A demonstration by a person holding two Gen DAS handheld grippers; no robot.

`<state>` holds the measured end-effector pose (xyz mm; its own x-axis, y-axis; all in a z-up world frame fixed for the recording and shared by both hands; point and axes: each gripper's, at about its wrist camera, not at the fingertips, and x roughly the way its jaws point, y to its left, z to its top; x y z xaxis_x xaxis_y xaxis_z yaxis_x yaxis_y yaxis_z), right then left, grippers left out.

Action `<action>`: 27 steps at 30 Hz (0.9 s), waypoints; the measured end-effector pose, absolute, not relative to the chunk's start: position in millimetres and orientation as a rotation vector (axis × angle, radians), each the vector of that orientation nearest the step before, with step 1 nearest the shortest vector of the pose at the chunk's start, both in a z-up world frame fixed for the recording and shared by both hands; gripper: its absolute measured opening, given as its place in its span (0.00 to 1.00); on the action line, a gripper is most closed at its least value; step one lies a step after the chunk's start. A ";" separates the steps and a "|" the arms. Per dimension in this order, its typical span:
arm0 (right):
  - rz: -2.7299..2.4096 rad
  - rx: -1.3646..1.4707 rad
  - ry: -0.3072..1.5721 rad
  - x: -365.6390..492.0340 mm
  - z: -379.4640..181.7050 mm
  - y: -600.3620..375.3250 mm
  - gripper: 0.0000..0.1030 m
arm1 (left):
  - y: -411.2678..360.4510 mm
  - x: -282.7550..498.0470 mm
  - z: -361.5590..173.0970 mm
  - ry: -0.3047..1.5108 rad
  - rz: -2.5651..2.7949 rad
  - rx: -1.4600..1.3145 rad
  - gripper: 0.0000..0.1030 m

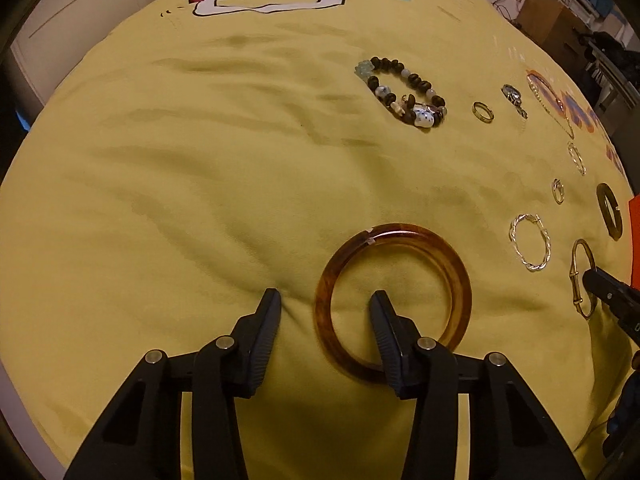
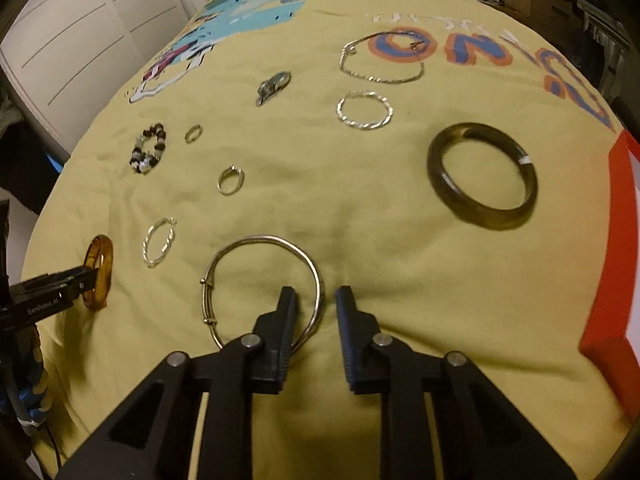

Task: Organize jewelry
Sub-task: 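Grasp the amber bangle with the left tool while the right tool grasps the silver bangle, then carry both bangles into the red box and open both tools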

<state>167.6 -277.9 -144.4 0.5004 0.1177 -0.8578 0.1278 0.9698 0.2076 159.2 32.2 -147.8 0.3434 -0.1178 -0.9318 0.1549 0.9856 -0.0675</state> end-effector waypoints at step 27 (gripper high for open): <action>-0.039 0.193 0.831 89.7 -54.5 -288.6 0.04 | -8.6 124.4 -65.8 1.036 -0.199 0.127 0.09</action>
<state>89.7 -288.6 -54.5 0.6745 0.0408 -0.7371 0.1102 0.9817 0.1552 124.4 -8.6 -65.8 0.4944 -0.1037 -0.8630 0.2232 0.9747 0.0108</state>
